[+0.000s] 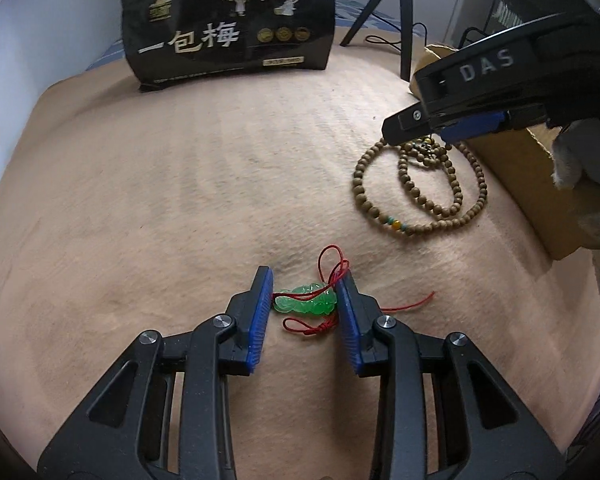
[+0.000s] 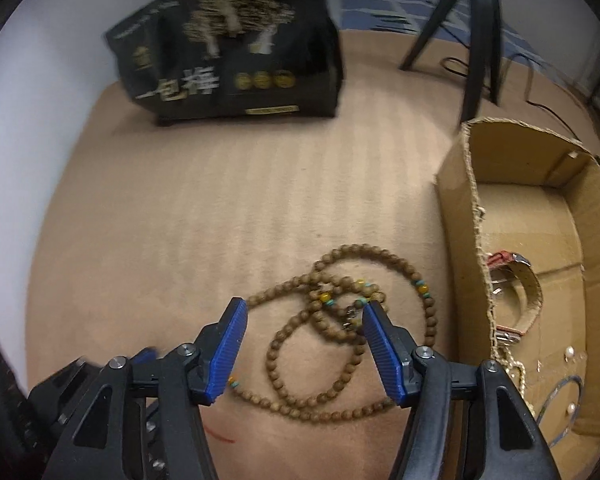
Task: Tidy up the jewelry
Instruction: 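Grasp the green jade pendant with the left tool while the right tool grasps the wooden bead mala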
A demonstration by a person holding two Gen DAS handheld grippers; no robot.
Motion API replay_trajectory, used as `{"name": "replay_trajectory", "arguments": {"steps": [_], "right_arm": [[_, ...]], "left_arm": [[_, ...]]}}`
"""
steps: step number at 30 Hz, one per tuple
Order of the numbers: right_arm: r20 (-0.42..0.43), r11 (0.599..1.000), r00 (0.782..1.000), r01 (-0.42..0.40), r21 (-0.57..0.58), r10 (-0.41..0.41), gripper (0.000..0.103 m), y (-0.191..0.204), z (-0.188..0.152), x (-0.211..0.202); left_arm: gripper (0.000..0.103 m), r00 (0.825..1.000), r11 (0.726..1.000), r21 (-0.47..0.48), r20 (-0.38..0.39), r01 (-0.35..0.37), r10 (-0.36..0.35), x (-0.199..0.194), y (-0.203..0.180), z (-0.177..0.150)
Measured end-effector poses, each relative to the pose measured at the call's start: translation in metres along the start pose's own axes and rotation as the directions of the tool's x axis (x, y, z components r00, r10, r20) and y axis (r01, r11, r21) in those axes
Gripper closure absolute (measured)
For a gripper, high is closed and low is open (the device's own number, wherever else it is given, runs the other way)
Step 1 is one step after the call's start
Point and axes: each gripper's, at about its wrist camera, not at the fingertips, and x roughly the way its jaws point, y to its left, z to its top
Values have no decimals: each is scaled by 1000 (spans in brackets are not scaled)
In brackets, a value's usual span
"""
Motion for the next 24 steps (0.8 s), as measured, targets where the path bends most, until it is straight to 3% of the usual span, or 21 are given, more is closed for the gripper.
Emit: {"name": "replay_trajectory", "arguments": {"steps": [9,14,16,19,20,21,24], "right_arm": [[-20,993,998,65,99,-63,20,2,6,27],[-45,993,993,110,52,-108,17,12,7,40],[-36,993,993,113,44,-111,25,16,5,40],[-17,995,995,94,22,-94,53,15,-1,32],[-15,997,997,75,16,-75,71,14,-3,31],[-22,999,999,43,18,-43,79,13,-5,30],[-25,1000,999,-22,-7,22,90,10,-15,25]], "left_arm": [[71,1000,1000,11,12,3,-4,-4,0,-4],[71,1000,1000,-4,11,7,-7,-8,1,-6],[71,1000,1000,-4,10,4,-4,-9,1,-6],[71,1000,1000,-2,5,-8,8,-8,2,-6],[71,1000,1000,-6,2,-11,11,-9,3,-6],[71,1000,1000,-10,-1,-13,13,-10,3,-7],[72,1000,999,-24,-13,-21,21,-15,6,-8]]}}
